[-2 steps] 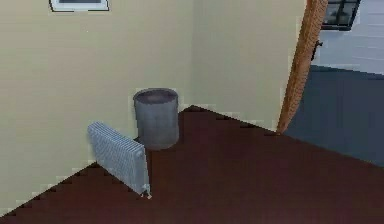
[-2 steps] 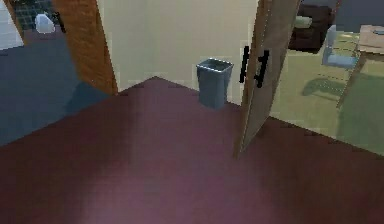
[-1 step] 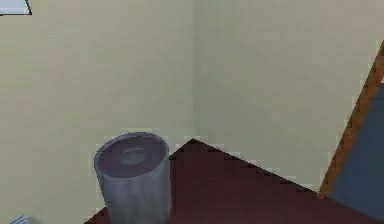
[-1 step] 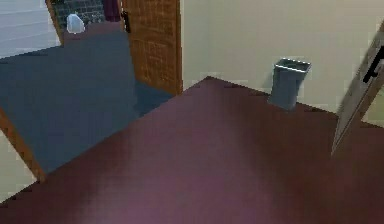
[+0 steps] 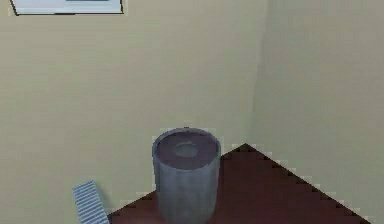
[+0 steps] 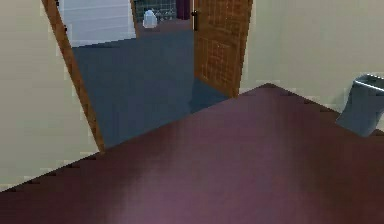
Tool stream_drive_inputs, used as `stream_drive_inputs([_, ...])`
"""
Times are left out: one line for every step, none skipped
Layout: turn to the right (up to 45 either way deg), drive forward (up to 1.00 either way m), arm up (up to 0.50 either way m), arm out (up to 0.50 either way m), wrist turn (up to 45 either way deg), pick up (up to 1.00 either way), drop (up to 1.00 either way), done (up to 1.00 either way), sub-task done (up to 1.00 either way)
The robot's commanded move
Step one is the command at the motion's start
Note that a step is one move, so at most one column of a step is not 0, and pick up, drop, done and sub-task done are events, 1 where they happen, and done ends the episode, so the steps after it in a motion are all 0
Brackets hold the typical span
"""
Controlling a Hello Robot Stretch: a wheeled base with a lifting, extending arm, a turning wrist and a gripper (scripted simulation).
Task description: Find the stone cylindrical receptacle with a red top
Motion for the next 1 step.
stream_drive_inputs([0.0, 0.0, 0.0, 0.0, 0.0, 0.0, 0.0, 1.0, 0.0])
